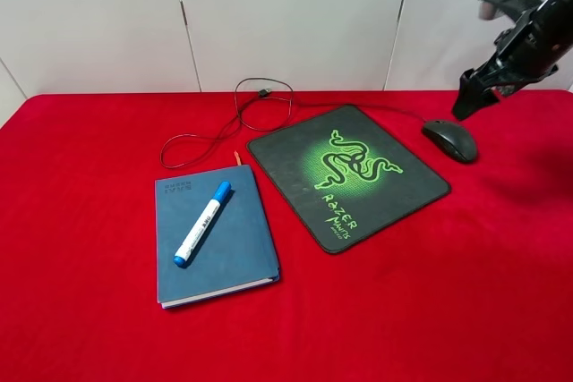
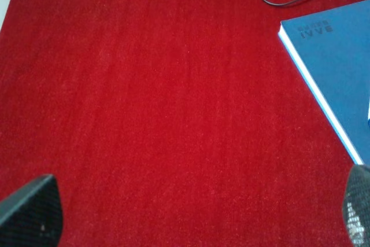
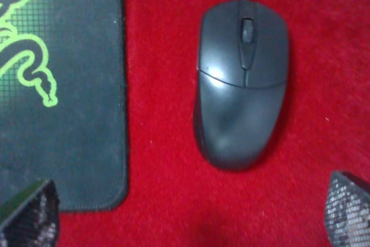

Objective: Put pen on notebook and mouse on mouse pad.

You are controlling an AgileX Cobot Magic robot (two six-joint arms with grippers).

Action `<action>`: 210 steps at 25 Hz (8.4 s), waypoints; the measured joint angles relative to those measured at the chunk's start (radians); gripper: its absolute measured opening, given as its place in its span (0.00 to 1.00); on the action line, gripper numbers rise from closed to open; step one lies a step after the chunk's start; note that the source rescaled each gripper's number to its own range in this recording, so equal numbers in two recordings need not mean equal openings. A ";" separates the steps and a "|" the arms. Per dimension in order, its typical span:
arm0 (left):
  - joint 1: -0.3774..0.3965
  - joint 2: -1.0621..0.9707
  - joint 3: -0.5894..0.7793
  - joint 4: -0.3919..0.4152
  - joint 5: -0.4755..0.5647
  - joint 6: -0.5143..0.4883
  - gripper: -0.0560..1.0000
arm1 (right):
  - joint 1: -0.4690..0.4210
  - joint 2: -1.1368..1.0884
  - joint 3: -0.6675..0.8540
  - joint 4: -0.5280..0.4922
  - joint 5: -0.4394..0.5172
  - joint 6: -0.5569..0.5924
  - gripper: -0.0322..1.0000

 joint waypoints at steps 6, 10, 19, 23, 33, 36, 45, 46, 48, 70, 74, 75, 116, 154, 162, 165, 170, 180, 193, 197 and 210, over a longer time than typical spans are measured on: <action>0.000 0.000 0.000 0.000 0.000 0.000 0.96 | 0.000 0.080 -0.018 -0.006 -0.054 -0.006 1.00; 0.000 0.000 0.000 0.000 0.000 0.000 0.96 | 0.000 0.146 -0.083 -0.009 -0.054 -0.005 1.00; 0.000 0.000 0.000 0.000 0.000 0.001 0.96 | 0.000 0.289 -0.217 -0.040 -0.015 0.027 1.00; 0.000 0.000 0.000 0.000 0.000 0.001 0.96 | 0.000 0.307 -0.228 -0.041 -0.015 0.029 1.00; 0.000 0.000 0.000 0.000 0.000 0.001 0.96 | 0.000 0.385 -0.232 -0.064 -0.042 0.029 1.00; 0.000 0.000 0.000 0.000 0.000 0.001 0.96 | 0.000 0.392 -0.232 -0.075 -0.051 0.029 1.00; 0.000 0.000 0.000 0.000 0.000 0.001 0.96 | 0.000 0.394 -0.232 -0.078 -0.063 0.032 0.49; 0.000 0.000 0.000 0.000 0.000 0.001 0.96 | 0.000 0.394 -0.232 -0.078 -0.063 0.032 0.27; 0.000 0.000 0.000 0.000 0.000 0.001 0.96 | 0.000 0.394 -0.232 -0.078 -0.063 0.033 0.03; 0.000 0.000 0.000 0.000 0.000 0.001 0.95 | 0.000 0.286 -0.330 -0.059 0.072 0.140 0.03; 0.000 0.000 0.000 0.000 0.000 0.001 0.95 | 0.000 0.243 -0.331 -0.050 0.150 0.191 0.03; 0.000 0.000 0.000 0.000 0.000 0.001 0.95 | 0.000 0.233 -0.331 -0.042 0.163 0.204 0.03; 0.000 0.000 0.000 0.000 0.000 0.001 0.95 | 0.492 0.315 -0.332 -0.125 0.118 0.546 0.03; 0.000 0.000 0.000 0.000 0.000 0.001 0.95 | 0.492 0.376 -0.330 -0.193 0.139 0.553 1.00; 0.000 0.000 0.000 0.000 0.000 0.001 0.95 | 0.492 0.307 -0.330 -0.191 0.190 0.553 1.00; 0.000 0.000 0.000 0.000 0.000 0.001 0.95 | 0.492 0.284 -0.330 -0.187 0.235 0.553 1.00; 0.000 0.000 0.000 0.000 0.001 0.001 0.95 | 0.492 0.248 -0.330 -0.167 0.325 0.553 1.00; 0.000 0.000 0.000 0.000 0.001 0.001 0.95 | 0.492 0.109 -0.330 -0.137 0.375 0.564 1.00; 0.000 0.000 0.000 0.000 0.001 0.001 0.95 | 0.492 -0.306 -0.011 -0.126 0.376 0.589 1.00; 0.000 0.000 0.000 0.000 0.001 0.001 0.95 | 0.492 -0.467 0.145 -0.126 0.378 0.602 1.00; 0.000 0.000 0.000 0.000 0.001 0.001 0.95 | 0.492 -0.997 0.450 -0.126 0.381 0.682 1.00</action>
